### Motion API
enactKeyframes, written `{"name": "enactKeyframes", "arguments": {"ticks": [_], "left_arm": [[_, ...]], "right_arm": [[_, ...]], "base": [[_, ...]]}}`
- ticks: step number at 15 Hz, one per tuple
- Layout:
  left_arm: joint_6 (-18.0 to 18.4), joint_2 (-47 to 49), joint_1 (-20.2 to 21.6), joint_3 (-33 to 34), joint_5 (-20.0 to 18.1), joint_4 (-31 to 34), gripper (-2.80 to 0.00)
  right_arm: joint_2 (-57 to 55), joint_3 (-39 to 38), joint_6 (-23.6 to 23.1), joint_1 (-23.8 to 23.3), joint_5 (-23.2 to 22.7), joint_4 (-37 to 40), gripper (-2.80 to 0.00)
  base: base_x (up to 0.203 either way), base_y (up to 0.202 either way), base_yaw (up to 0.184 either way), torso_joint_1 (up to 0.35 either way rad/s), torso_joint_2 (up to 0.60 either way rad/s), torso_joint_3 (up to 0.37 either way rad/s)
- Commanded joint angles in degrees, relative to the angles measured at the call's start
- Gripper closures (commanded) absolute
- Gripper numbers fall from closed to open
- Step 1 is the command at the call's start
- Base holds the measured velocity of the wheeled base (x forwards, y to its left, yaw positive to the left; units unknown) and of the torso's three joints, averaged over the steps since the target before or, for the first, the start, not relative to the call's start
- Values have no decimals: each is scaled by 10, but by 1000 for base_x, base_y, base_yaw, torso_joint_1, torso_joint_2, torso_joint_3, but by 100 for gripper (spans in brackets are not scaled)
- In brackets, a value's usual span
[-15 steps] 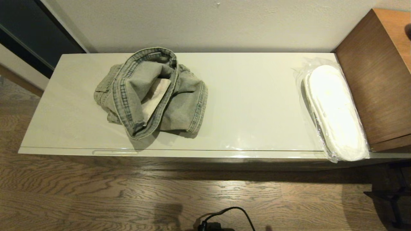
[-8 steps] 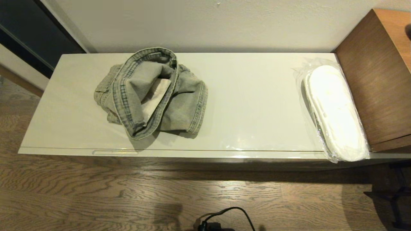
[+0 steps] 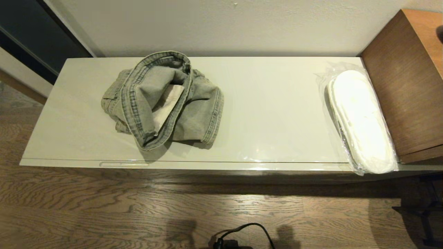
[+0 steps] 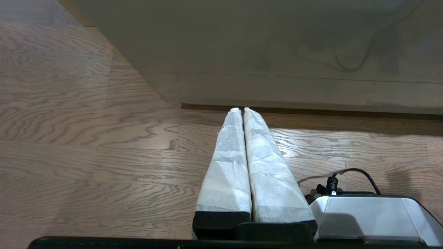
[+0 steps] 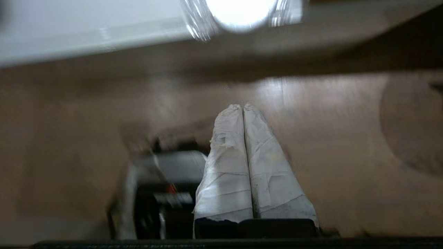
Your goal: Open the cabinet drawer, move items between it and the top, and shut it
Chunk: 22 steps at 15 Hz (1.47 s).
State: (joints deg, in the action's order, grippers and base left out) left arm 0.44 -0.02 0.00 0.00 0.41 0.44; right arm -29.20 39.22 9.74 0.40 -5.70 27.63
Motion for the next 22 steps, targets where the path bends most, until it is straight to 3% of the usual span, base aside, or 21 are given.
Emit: {"name": "enactKeyframes", "arguments": {"ticks": [1, 5, 10, 15, 22], "left_arm": [[0, 0, 0, 1, 0, 0, 0], [0, 0, 0, 1, 0, 0, 0], [0, 0, 0, 1, 0, 0, 0], [0, 0, 0, 1, 0, 0, 0], [0, 0, 0, 1, 0, 0, 0]], "right_arm": [[-140, -37, -18, 2, 1, -44, 0], [-345, -77, -20, 31, 6, -243, 0], [-490, -58, 84, 222, 89, -346, 0], [-563, -31, 148, 231, 180, -454, 0], [-560, -14, 150, 215, 180, -442, 0]], "base": [[0, 0, 0, 0, 0, 0], [0, 0, 0, 0, 0, 0], [0, 0, 0, 0, 0, 0], [0, 0, 0, 0, 0, 0], [0, 0, 0, 0, 0, 0]]}}
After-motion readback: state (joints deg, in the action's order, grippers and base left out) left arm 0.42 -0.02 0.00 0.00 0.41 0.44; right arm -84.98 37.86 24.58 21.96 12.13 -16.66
